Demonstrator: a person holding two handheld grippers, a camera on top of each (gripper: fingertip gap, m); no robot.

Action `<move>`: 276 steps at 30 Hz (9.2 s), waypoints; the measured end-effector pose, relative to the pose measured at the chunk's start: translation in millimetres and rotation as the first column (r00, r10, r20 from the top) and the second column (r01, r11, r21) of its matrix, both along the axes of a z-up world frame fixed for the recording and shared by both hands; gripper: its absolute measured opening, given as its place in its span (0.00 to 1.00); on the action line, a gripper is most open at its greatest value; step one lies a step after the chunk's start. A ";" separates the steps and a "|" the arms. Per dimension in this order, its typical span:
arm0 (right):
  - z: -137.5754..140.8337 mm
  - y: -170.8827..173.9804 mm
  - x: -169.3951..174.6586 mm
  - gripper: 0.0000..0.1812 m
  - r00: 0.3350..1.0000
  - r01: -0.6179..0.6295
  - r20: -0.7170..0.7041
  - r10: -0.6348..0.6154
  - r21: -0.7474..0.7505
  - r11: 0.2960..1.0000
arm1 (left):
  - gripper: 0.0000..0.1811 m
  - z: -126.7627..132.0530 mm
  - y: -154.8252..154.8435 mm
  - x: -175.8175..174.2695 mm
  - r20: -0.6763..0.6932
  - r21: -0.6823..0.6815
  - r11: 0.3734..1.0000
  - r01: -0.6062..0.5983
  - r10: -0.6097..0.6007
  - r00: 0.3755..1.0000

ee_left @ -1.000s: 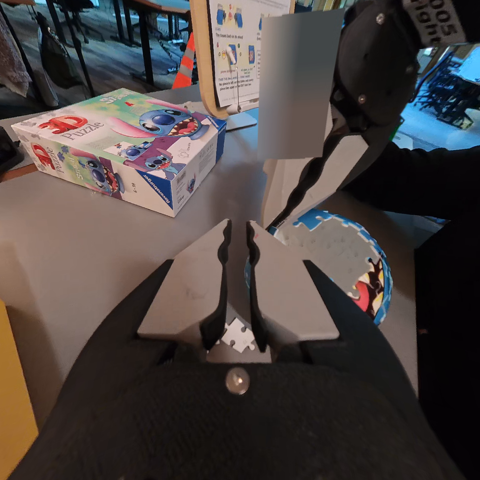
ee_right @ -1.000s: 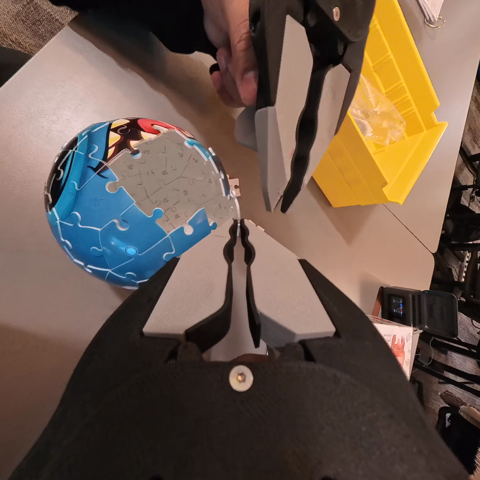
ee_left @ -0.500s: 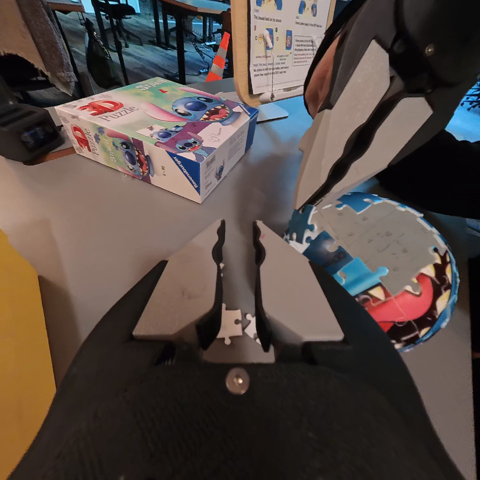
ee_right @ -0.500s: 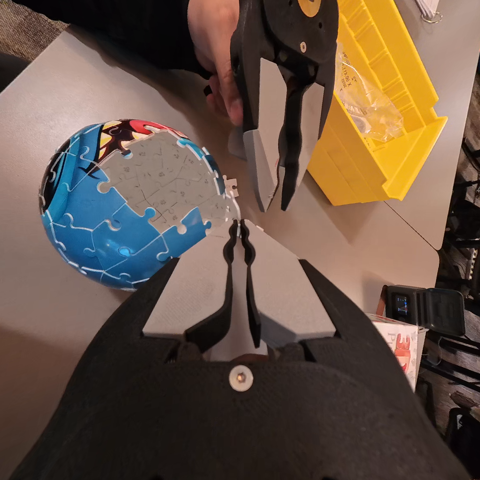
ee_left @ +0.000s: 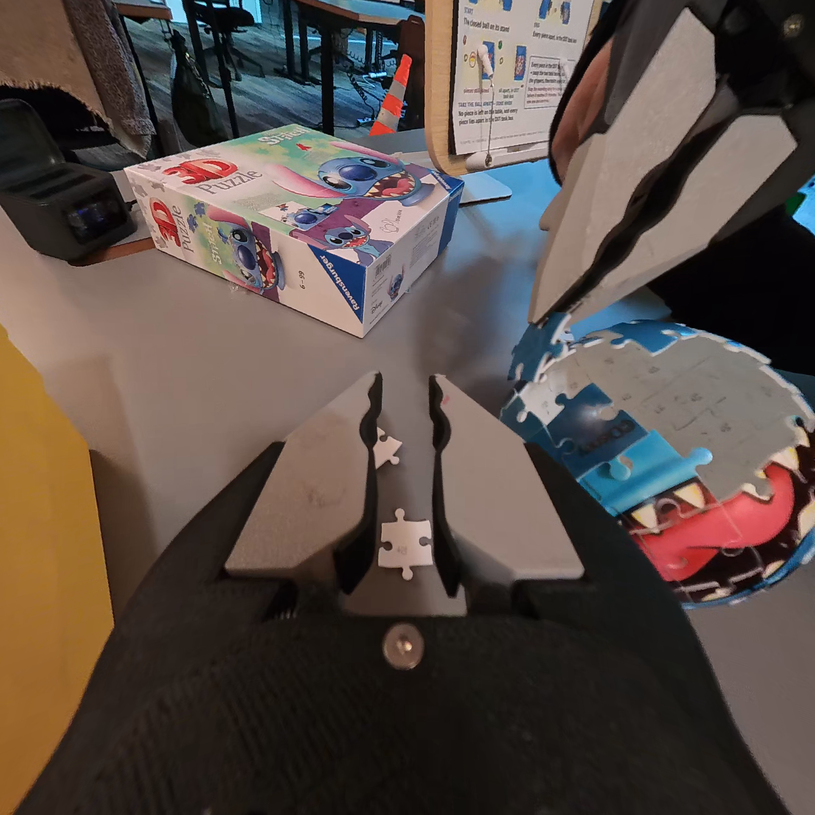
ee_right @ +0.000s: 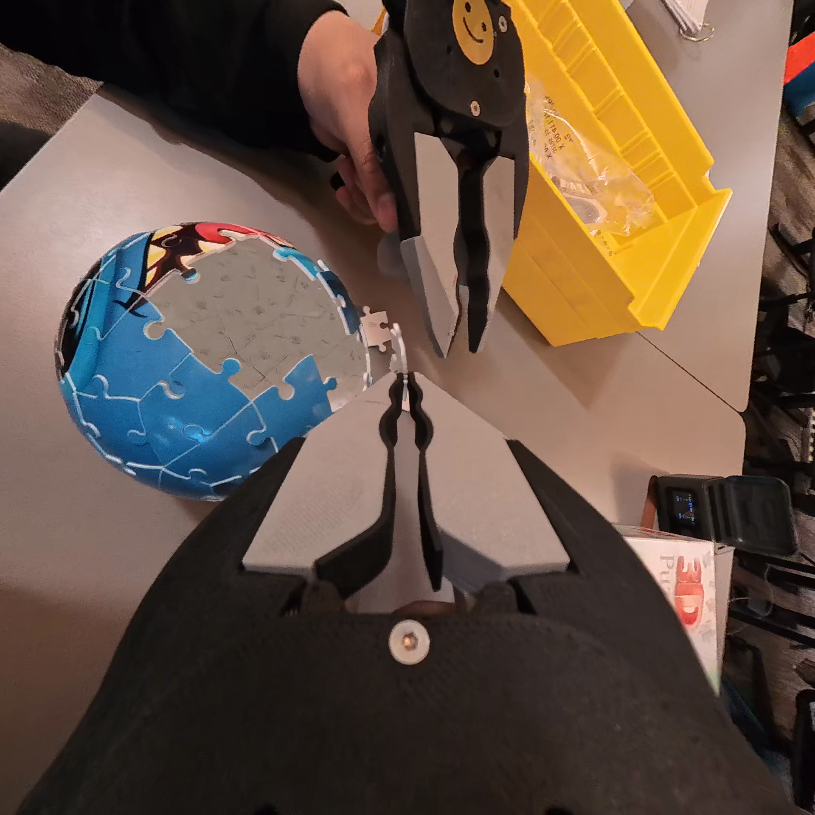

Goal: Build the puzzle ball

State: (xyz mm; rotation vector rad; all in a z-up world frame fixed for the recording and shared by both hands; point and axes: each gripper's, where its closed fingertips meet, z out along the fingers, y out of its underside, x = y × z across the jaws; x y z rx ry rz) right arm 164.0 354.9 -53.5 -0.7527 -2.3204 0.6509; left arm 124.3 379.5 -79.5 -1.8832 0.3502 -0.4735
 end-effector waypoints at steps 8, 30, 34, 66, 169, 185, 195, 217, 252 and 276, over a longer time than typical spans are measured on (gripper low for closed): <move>6.7 20.5 -7.5 0.00 0.994 0.112 0.038 -0.106 -0.226 0.968 | 0.11 13.2 -8.2 14.1 0.032 0.052 0.995 0.087 -0.088 0.996; -2.4 3.9 -8.8 0.00 0.995 0.090 0.045 -0.086 -0.098 0.991 | 0.00 25.1 -14.7 38.3 -0.036 0.150 0.974 0.167 -0.164 0.986; 7.1 3.8 -12.3 0.00 0.996 0.086 -0.001 -0.087 -0.129 0.988 | 0.00 34.9 -15.4 34.4 0.006 0.177 0.972 0.152 -0.156 0.988; 36.6 5.7 -24.9 0.00 0.991 0.095 -0.041 -0.129 -0.470 0.878 | 0.00 82.1 -16.8 8.9 0.304 0.360 0.933 0.004 -0.121 0.945; -2.7 -19.6 -0.6 0.00 0.985 -0.163 -0.112 0.135 -0.301 0.940 | 0.03 24.9 -21.2 32.0 0.213 0.037 0.978 0.207 -0.210 0.954; -5.2 -18.0 7.9 0.00 0.980 -0.192 -0.096 0.172 -0.264 0.945 | 0.02 15.2 -24.9 44.2 0.203 -0.006 0.963 0.270 -0.263 0.943; -4.8 -18.4 10.4 0.00 0.979 -0.202 -0.093 0.184 -0.251 0.947 | 0.02 15.6 -24.2 43.5 0.203 -0.003 0.964 0.265 -0.259 0.944; -5.2 -20.2 10.5 0.00 0.981 -0.192 -0.075 0.178 -0.276 0.942 | 0.02 14.2 -25.4 47.8 0.200 -0.008 0.960 0.281 -0.274 0.941; -5.2 -18.6 10.2 0.01 1.000 0.009 0.020 -0.001 -0.424 0.906 | 0.02 7.4 -23.5 42.0 0.171 -0.034 0.964 0.263 -0.253 0.952; -12.9 -19.4 11.3 0.03 0.993 0.020 0.113 0.042 -0.499 0.866 | 0.03 16.6 -26.8 50.3 0.187 0.010 0.955 0.297 -0.293 0.938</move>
